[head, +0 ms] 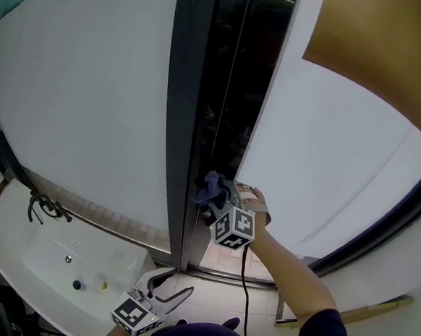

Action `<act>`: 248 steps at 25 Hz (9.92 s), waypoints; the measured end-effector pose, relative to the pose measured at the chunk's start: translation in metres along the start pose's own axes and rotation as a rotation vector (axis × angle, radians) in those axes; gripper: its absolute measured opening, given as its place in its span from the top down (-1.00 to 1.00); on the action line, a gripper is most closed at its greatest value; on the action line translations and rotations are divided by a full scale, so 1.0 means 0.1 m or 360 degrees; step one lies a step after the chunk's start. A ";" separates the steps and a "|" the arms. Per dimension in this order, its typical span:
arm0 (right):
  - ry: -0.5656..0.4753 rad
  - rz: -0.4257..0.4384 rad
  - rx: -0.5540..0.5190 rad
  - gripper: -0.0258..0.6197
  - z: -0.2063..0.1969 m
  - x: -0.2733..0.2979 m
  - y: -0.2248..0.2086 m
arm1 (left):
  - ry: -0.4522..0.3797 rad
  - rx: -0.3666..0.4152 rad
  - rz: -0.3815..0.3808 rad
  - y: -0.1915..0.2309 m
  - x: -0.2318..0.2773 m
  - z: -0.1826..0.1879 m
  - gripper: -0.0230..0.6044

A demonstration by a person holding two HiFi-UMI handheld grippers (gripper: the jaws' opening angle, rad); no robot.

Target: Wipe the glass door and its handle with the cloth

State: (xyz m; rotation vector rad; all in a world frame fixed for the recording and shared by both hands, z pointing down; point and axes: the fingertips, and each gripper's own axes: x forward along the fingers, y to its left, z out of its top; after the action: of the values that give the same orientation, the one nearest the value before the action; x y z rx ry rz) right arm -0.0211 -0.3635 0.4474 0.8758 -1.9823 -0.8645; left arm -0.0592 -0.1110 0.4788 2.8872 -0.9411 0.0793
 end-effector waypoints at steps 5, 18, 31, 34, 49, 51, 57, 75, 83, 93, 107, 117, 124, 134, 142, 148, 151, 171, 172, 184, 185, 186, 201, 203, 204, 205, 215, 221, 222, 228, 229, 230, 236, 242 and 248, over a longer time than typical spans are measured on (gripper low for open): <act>-0.0015 0.0164 0.0167 0.62 -0.02 0.03 0.11 | 0.0008 0.0002 -0.0032 -0.02 0.05 -0.02 0.19; 0.0119 0.0512 0.0322 0.66 -0.16 -0.16 0.48 | -0.0010 -0.0006 -0.0062 -0.12 0.14 0.08 0.19; 0.0312 0.0436 0.0394 0.66 -1.03 -0.72 0.38 | 0.0013 0.0031 -0.0130 -0.23 0.29 0.00 0.19; 0.0349 0.0404 0.0425 0.67 -1.22 -0.83 0.35 | 0.0009 0.0035 -0.0144 -0.25 0.32 0.03 0.19; 0.0042 0.0389 0.0248 0.67 -0.03 -0.33 0.31 | -0.0009 0.0029 -0.0092 -0.21 0.20 0.08 0.19; 0.0088 0.0431 0.0217 0.67 -0.04 -0.18 0.43 | 0.0001 0.0023 -0.0065 -0.17 0.15 0.03 0.19; 0.0132 0.0476 0.0302 0.67 -0.20 -0.12 0.47 | 0.0014 -0.0012 -0.0030 -0.12 0.07 -0.04 0.19; 0.0240 0.0427 0.0613 0.68 -1.05 -0.75 0.26 | -0.0004 0.0021 -0.0112 -0.19 0.23 0.06 0.19; -0.0040 0.0239 0.0359 0.69 -0.34 -0.86 0.13 | -0.0007 0.0013 -0.0104 -0.16 0.22 0.05 0.19; 0.0090 0.0211 -0.0370 0.69 -0.09 -0.10 0.78 | -0.0005 -0.0004 -0.0034 -0.09 0.09 -0.02 0.19; 0.0289 0.0148 -0.0387 0.69 -0.93 -0.58 0.75 | -0.0021 -0.0013 -0.0090 -0.13 0.17 0.04 0.19; 0.0300 0.0156 0.0188 0.69 -1.32 -0.87 0.71 | -0.0027 0.0005 -0.0134 -0.19 0.26 0.10 0.19; 0.0009 0.0289 0.1033 0.69 -1.02 -0.79 1.05 | 0.0003 0.0005 -0.0067 -0.08 0.12 -0.01 0.19; -0.0127 0.0363 0.1634 0.69 -0.67 -0.13 1.19 | 0.0020 -0.0019 -0.0004 -0.01 -0.01 -0.01 0.19; -0.0295 0.0168 0.2269 0.69 -0.78 0.27 0.87 | 0.0082 -0.0047 0.0063 0.02 -0.09 -0.07 0.19; -0.0308 0.0059 0.2254 0.68 -0.75 0.37 0.79 | 0.0104 -0.0040 0.0066 0.04 -0.07 -0.11 0.19; -0.0293 0.0003 0.2160 0.63 -0.75 0.36 0.79 | 0.0096 -0.0030 0.0050 0.02 -0.04 -0.15 0.19; -0.0141 0.0072 0.1967 0.71 -1.01 0.32 0.87 | 0.0077 -0.0015 -0.0027 -0.06 0.14 -0.08 0.19; -0.0111 0.0061 0.1979 0.71 -1.07 0.31 0.87 | 0.0075 -0.0013 -0.0025 -0.07 0.14 -0.06 0.19; -0.0303 0.0147 0.2248 0.72 -0.89 0.22 0.84 | 0.0066 -0.0030 0.0013 0.00 0.01 -0.04 0.19; -0.0305 0.0150 0.2268 0.72 -0.86 0.26 0.83 | 0.0074 -0.0027 0.0018 0.00 0.01 -0.05 0.19; -0.0299 0.0150 0.2278 0.72 -0.85 0.30 0.83 | 0.0081 -0.0024 0.0023 0.00 0.01 -0.07 0.19; -0.0020 0.0045 0.2255 0.72 -1.48 0.15 1.04 | 0.0078 -0.0037 0.0021 0.01 0.02 -0.10 0.19; 0.0025 0.0067 0.2270 0.72 -1.57 0.13 1.18 | 0.0115 -0.0044 0.0037 0.04 0.02 -0.10 0.19; 0.0040 0.0093 0.2270 0.72 -1.57 0.14 1.27 | 0.0131 -0.0046 0.0043 0.05 0.01 -0.11 0.19; 0.0047 0.0126 0.2267 0.72 -1.54 0.16 1.36 | 0.0130 -0.0048 0.0039 0.05 0.02 -0.11 0.19; 0.0026 0.0292 0.2476 0.72 -1.15 0.68 1.52 | 0.0098 -0.0025 0.0020 0.05 0.04 -0.11 0.19; -0.0105 0.0268 0.2696 0.72 -1.25 0.64 1.39 | 0.0128 -0.0064 0.0054 0.11 0.02 -0.20 0.19; -0.0128 0.0249 0.2726 0.72 -1.27 0.62 1.36 | 0.0124 -0.0062 0.0053 0.12 0.02 -0.20 0.19; -0.0211 0.0141 0.2763 0.72 -1.45 0.40 1.15 | 0.0098 -0.0035 0.0034 0.14 0.07 -0.09 0.19; -0.0212 0.0138 0.2745 0.72 -1.46 0.37 1.13 | 0.0095 -0.0030 0.0029 0.14 0.08 -0.09 0.19; -0.0203 0.0147 0.2715 0.72 -1.45 0.35 1.13 | 0.0092 -0.0032 0.0023 0.14 0.08 -0.08 0.19; -0.0085 0.0387 0.2560 0.72 -1.16 0.42 1.52 | 0.0091 -0.0040 0.0010 0.12 0.09 -0.08 0.19; -0.0093 0.0426 0.2695 0.72 -1.08 0.65 1.47 | 0.0108 -0.0046 0.0050 0.11 0.03 -0.08 0.19; -0.0269 0.0288 0.2937 0.72 -1.28 0.53 1.23 | 0.0119 -0.0062 0.0072 0.10 -0.05 -0.14 0.19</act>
State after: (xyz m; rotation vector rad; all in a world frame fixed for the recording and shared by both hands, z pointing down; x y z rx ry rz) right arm 0.0303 -0.3746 0.6250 1.4241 -2.6083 1.3925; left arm -0.0693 -0.1151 0.4932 2.8066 -0.9837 0.1694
